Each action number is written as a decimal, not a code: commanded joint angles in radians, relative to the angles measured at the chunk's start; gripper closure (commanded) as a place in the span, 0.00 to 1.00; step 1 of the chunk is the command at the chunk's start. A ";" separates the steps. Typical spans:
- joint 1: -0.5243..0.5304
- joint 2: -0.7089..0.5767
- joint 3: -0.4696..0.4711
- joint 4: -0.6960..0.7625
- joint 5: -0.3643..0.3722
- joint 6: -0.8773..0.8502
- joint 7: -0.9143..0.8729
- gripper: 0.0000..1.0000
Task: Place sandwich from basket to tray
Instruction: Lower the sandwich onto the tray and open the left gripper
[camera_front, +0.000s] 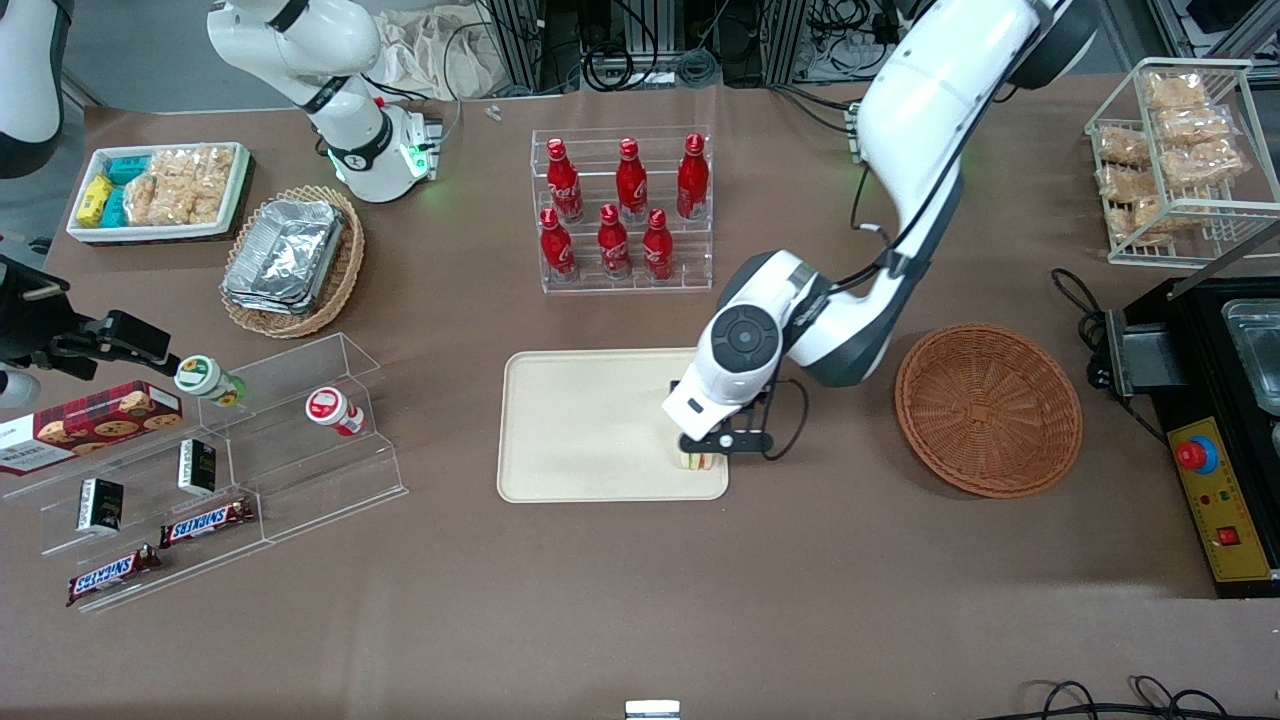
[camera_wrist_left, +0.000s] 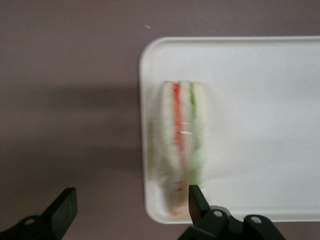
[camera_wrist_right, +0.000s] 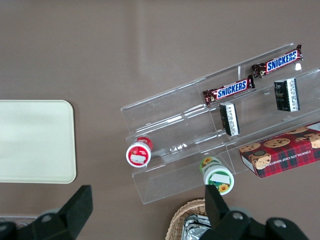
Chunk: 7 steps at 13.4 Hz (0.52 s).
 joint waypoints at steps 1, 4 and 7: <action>0.097 -0.196 0.004 -0.124 0.013 -0.080 0.136 0.00; 0.209 -0.313 0.004 -0.149 0.013 -0.193 0.322 0.00; 0.329 -0.414 0.005 -0.142 0.014 -0.279 0.450 0.00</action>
